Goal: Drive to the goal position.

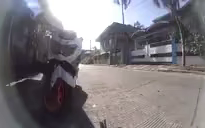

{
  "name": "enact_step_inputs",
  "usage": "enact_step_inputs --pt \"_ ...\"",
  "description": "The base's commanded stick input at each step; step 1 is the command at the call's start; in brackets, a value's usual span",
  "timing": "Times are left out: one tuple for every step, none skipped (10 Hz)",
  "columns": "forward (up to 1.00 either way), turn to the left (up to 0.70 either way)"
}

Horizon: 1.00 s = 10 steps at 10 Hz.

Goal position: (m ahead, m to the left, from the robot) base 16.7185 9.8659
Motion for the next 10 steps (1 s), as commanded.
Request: enact_step_inputs --pt "0.0 -0.06" --pt "0.0 -0.06" --pt "0.0 -0.06" --pt "0.0 -0.06" --pt "0.0 -0.26" --pt "0.0 -0.53" --pt "0.0 -0.58" --pt "0.0 -0.62" --pt "0.0 -0.67" --pt "0.0 -0.7"
